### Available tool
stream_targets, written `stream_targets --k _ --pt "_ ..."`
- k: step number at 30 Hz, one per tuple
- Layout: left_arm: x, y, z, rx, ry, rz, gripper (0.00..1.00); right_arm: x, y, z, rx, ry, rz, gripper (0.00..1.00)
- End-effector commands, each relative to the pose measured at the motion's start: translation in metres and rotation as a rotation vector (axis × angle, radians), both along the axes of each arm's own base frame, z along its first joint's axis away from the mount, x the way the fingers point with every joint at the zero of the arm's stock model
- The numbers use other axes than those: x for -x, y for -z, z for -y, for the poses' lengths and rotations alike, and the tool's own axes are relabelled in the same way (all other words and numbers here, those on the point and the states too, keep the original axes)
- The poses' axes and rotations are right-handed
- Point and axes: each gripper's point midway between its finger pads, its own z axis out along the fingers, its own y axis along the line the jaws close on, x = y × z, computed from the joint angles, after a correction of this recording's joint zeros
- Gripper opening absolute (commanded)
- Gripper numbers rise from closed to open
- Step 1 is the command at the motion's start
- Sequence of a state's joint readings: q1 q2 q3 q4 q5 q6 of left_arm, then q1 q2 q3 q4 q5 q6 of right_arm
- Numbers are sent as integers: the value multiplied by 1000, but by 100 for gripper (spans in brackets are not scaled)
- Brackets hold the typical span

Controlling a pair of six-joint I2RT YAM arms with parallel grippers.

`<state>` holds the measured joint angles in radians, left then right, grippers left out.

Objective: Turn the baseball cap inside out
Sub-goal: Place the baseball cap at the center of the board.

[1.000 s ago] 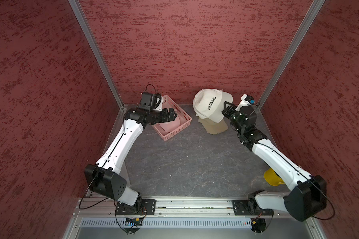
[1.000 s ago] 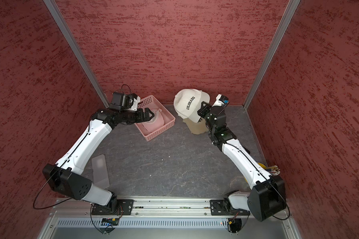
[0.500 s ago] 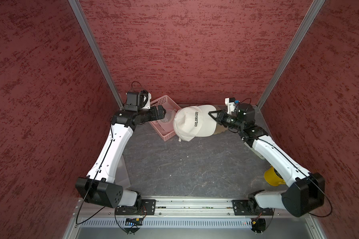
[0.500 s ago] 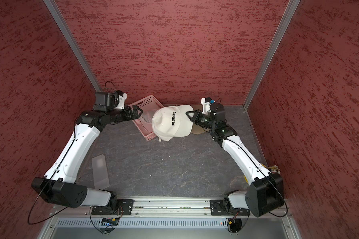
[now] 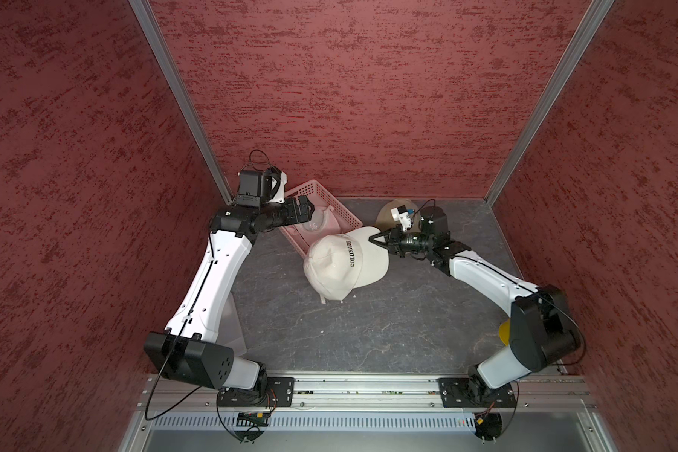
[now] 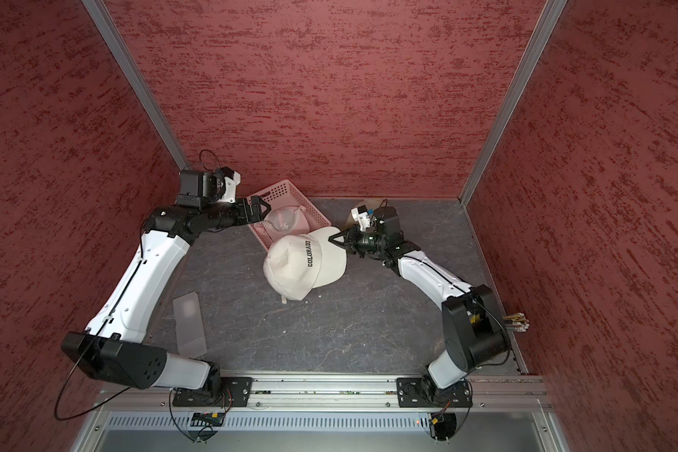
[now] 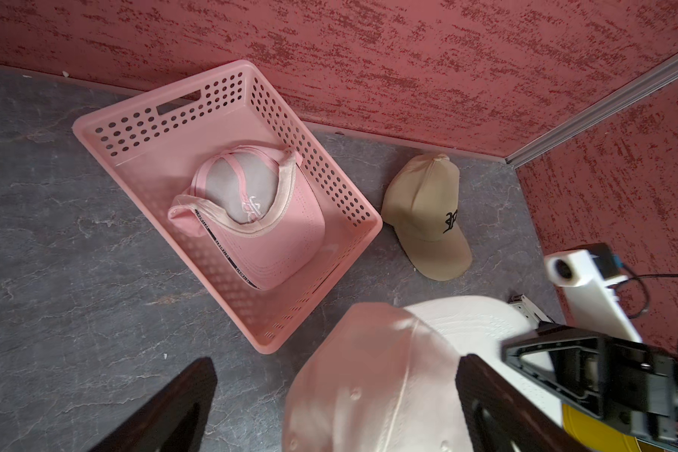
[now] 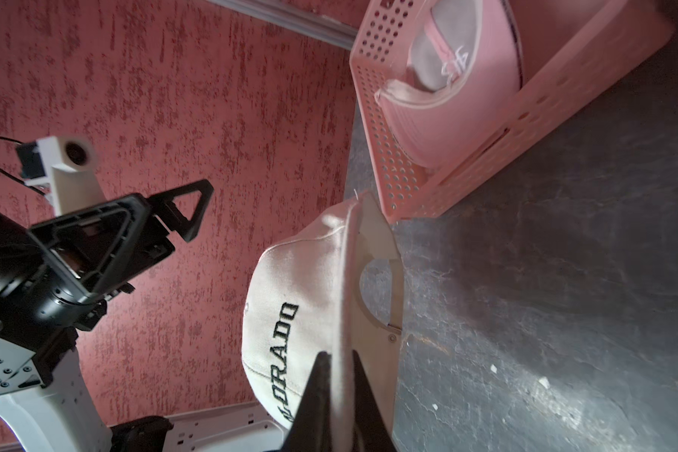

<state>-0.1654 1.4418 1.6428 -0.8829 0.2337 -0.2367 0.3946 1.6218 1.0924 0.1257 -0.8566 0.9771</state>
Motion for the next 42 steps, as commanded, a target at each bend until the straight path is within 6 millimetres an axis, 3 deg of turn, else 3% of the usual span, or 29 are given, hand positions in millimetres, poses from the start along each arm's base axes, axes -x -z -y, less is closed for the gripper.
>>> stream_targets --k 1,6,11,18,25,29,34,38,42 --pt "-3 -7 -2 -6 4 16 100 5 9 -17 -70 -84 2 0" --pt "-4 -1 -1 -10 4 1 100 0 36 -37 -75 -128 -36 0" --pt "-5 -1 -4 -25 -3 5 100 -4 67 -44 -72 -150 -91 0" --pt "-4 -1 -6 -35 -8 7 100 -16 85 -48 -95 -150 -93 0" --pt "-6 -2 -7 -51 -9 10 100 -31 109 -38 -63 -110 -88 25" --pt "-5 -4 -11 -119 -22 23 100 -39 113 -33 -13 -89 -47 45" --pt "-3 -10 -16 -187 -42 44 100 -43 130 -19 218 -79 -17 57" --pt "-5 -13 -21 -330 -56 65 100 -50 146 5 413 -49 -22 60" --pt "-10 -17 -27 -449 -73 101 100 -55 150 25 590 -35 15 65"
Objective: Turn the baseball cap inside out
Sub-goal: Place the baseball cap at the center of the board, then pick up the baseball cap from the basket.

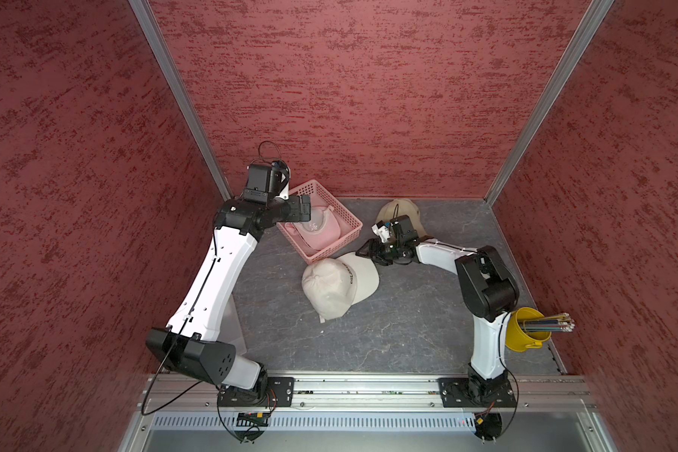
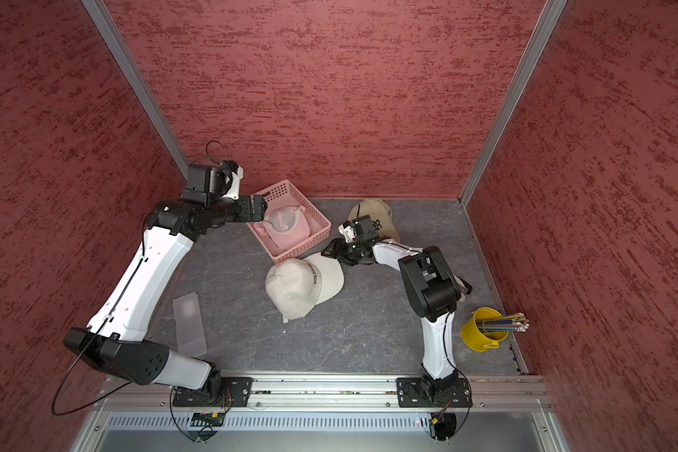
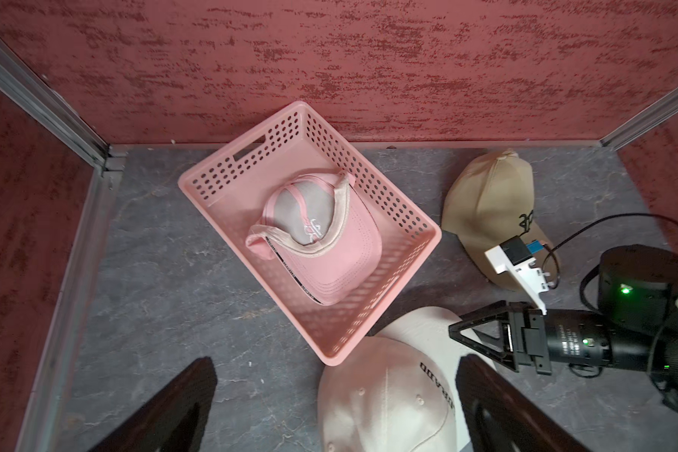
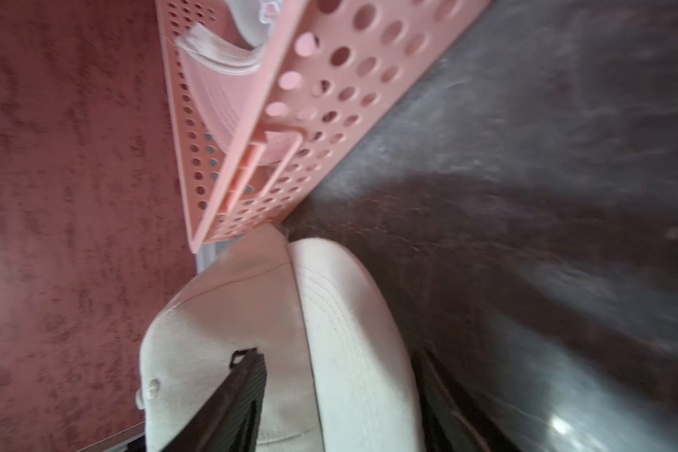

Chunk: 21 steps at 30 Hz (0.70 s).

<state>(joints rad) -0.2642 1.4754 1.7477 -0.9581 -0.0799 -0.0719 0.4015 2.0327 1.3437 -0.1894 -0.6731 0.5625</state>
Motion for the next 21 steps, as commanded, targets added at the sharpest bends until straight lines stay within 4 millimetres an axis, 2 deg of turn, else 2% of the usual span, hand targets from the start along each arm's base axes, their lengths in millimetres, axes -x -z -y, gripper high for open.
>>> stream_targets --k 1,4,7,10,13,15,21 --pt "-7 -7 -15 -145 -31 42 100 -2 -2 33 238 1 60 65" --pt "-11 -24 -16 -167 -17 111 100 -7 -8 48 335 24 103 65" --pt "-20 -41 -26 -168 -50 191 100 -11 -23 58 387 54 153 66" --pt "-31 -39 -30 -143 -68 218 100 -13 -45 62 441 64 224 66" --pt "-38 -17 -23 -38 -14 133 100 -14 -69 53 465 50 300 66" --pt "-47 4 -25 37 -27 51 94 -15 -84 46 478 42 343 66" --pt "-82 76 -30 103 -170 -137 76 -14 -118 18 451 -4 431 66"
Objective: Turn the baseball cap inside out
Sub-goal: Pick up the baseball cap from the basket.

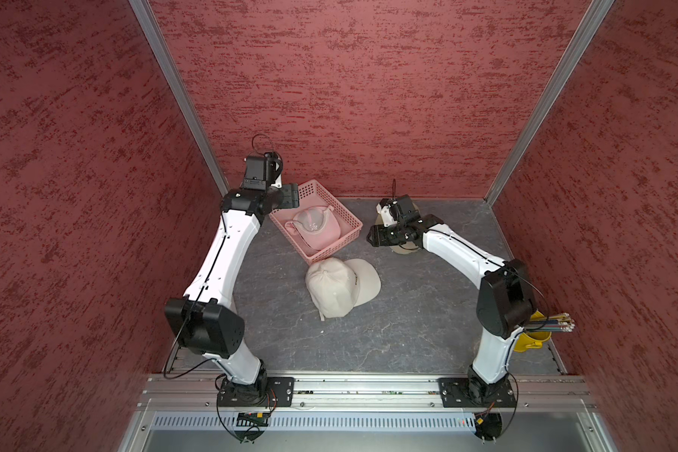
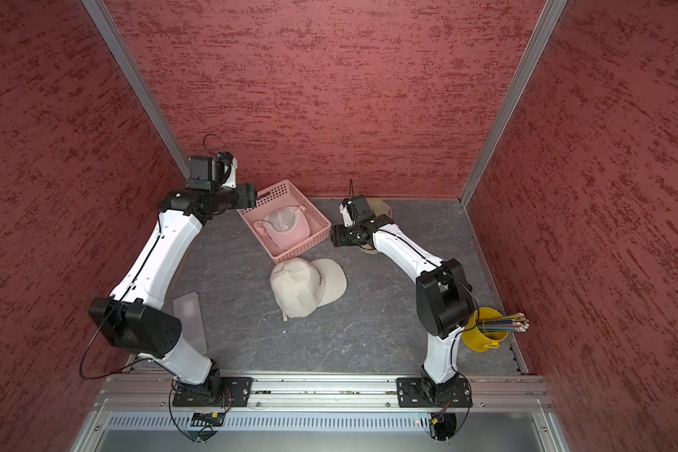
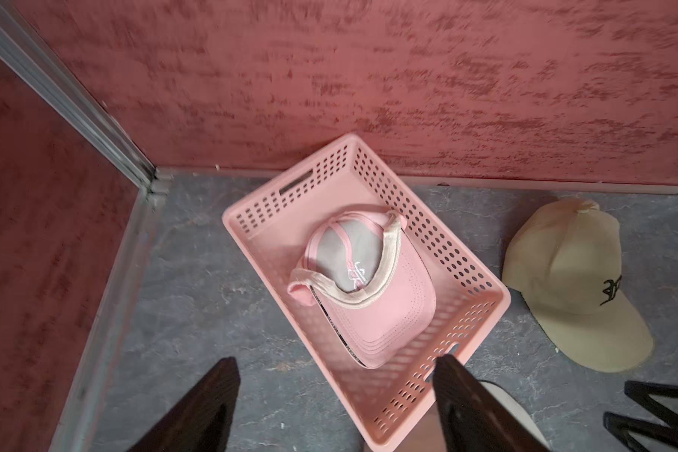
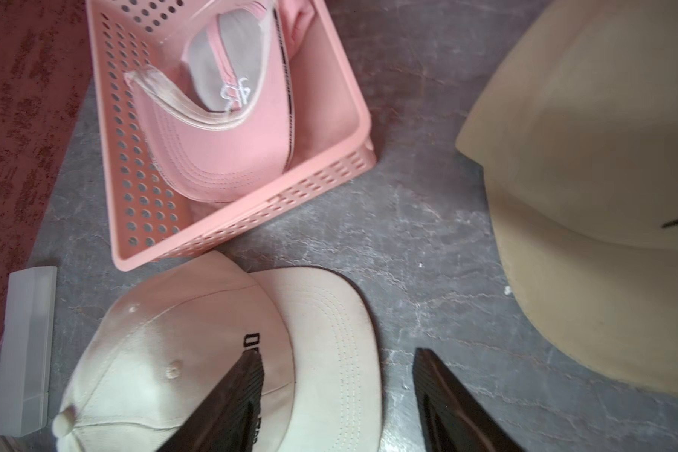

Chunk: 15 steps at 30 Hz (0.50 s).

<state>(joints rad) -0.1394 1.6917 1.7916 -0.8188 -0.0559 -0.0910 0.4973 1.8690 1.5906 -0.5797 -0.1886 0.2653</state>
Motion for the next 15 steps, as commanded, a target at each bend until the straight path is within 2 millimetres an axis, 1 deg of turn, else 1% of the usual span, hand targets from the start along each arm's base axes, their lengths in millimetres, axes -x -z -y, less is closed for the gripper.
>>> stream_targets --k 1,2,4,6,7,11,13,15 --pt "-12 40 5 102 -83 -116 74 3 -29 -11 27 -36 68 66" --pt "-17 49 4 111 -108 -135 74 4 -31 -15 24 -46 74 66" --pt "-30 68 15 146 -102 -177 70 8 -32 -24 22 -68 82 66" --pt "-38 84 23 171 -116 -208 69 9 -27 -29 23 -80 73 66" --pt "-42 92 25 183 -132 -223 69 10 -21 -31 26 -85 61 66" --pt "-50 118 23 224 -208 -259 68 13 -4 -32 22 -78 34 65" --pt "-52 127 21 225 -240 -272 68 15 1 -31 17 -74 30 65" --pt "-53 132 18 224 -266 -276 68 16 6 -31 20 -74 21 65"
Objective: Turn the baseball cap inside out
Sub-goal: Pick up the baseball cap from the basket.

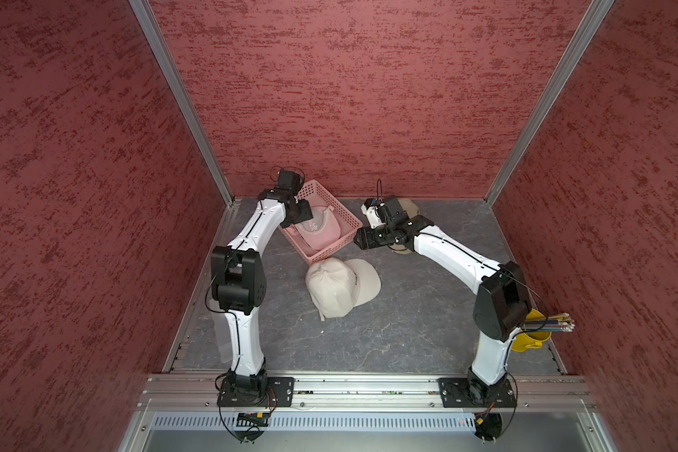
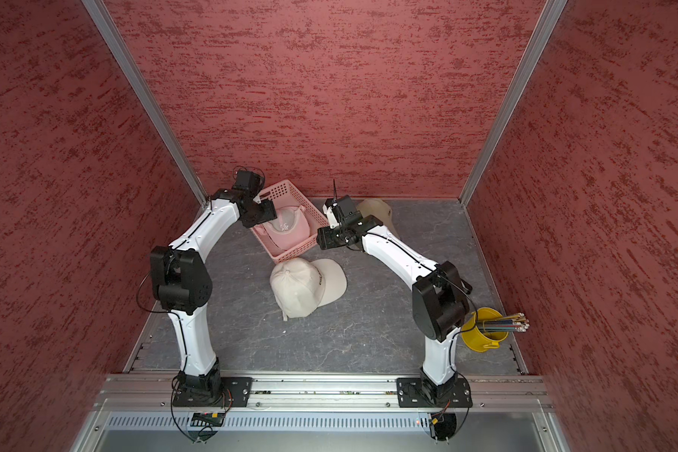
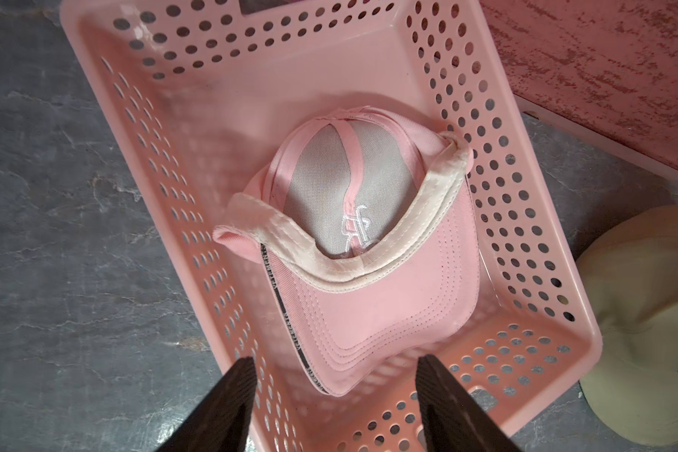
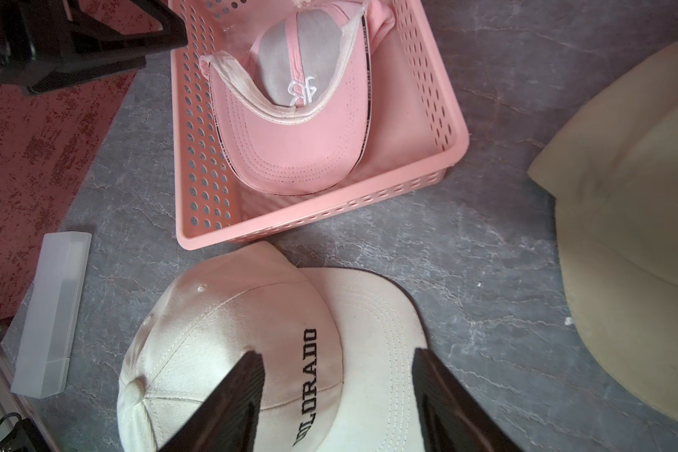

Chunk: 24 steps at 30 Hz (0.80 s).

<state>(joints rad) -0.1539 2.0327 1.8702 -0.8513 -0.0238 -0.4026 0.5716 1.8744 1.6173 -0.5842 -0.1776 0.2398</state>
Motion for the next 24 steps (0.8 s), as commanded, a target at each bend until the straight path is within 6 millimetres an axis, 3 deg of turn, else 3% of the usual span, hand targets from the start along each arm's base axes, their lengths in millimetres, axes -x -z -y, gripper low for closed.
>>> stream_targets --k 1,12,24 --pt "-10 -3 -2 24 -84 25 68 -1 14 2 11 14 -11 65" --pt "-5 47 3 59 -105 -59 69 3 19 3 16 5 -20 65" --pt "-16 86 6 63 -117 -78 67 15 18 12 16 14 -30 65"
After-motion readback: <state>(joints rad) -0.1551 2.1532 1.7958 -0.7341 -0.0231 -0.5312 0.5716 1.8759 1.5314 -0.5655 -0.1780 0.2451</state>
